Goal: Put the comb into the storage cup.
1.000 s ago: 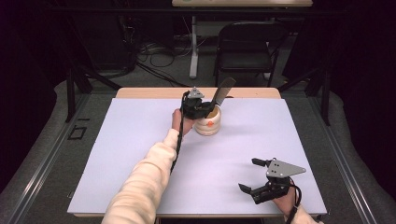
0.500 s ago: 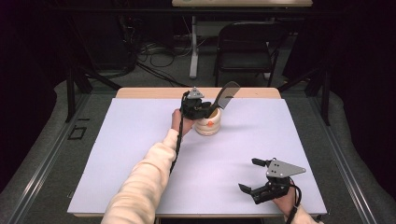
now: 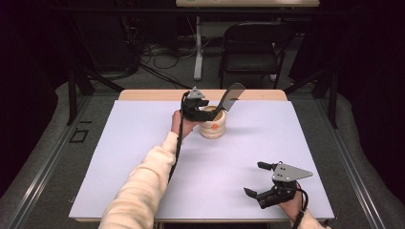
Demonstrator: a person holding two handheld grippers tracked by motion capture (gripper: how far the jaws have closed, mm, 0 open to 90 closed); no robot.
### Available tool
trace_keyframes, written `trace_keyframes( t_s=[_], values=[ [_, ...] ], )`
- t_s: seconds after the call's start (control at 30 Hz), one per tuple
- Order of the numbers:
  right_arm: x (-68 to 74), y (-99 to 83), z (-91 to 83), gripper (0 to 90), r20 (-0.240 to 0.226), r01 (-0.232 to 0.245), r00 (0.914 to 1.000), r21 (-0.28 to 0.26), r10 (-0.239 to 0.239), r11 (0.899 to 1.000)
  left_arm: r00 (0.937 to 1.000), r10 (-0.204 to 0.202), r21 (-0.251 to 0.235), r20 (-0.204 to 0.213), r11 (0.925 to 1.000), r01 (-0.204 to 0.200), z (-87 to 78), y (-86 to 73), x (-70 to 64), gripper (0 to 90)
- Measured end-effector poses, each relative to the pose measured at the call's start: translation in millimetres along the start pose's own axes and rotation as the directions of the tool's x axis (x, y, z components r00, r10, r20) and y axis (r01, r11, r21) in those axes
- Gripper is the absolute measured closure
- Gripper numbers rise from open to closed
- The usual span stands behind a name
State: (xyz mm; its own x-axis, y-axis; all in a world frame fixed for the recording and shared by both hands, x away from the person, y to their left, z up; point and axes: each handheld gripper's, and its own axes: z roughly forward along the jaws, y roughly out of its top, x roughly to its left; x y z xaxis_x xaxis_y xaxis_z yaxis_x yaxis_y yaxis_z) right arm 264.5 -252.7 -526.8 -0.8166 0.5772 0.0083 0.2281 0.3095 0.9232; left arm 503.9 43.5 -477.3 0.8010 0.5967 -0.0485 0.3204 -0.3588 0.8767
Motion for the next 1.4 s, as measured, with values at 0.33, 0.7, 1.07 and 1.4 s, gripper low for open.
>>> trace_keyframes(
  t_s=[0.33, 0.7, 1.07, 1.4],
  values=[
    [0.3, 0.2, 0.5, 0.0, -0.003, -0.002, 1.0, 0.005, 0.002, 1.0, 0.9998, 0.018, 0.042, 0.007, 0.999, -0.019, -15.5, 4.9, -2.6, 15.6],
    [-0.2, 0.1, 0.7, 0.0, -0.004, -0.001, 1.0, 0.002, 0.001, 1.0, 0.9989, 0.045, 0.108, 0.015, 0.9931, -0.047, -29.2, 6.3, -7.6, 4.5],
    [-0.2, 0.4, 0.5, 0.0, -0.004, -0.001, 1.0, -0.001, 0.001, 1.0, 0.999, 0.041, 0.118, -0.015, 0.9923, -0.039, -47.5, 1.7, -5.3, 0.1],
    [0.1, 0.5, 0.4, 0.0, -0.002, -0.003, 1.0, -0.002, 0.003, 1.0, 0.9977, 0.049, 0.114, -0.046, 0.9925, -0.044, -70.4, -0.5, -5.4, 0.1]
  ],
)
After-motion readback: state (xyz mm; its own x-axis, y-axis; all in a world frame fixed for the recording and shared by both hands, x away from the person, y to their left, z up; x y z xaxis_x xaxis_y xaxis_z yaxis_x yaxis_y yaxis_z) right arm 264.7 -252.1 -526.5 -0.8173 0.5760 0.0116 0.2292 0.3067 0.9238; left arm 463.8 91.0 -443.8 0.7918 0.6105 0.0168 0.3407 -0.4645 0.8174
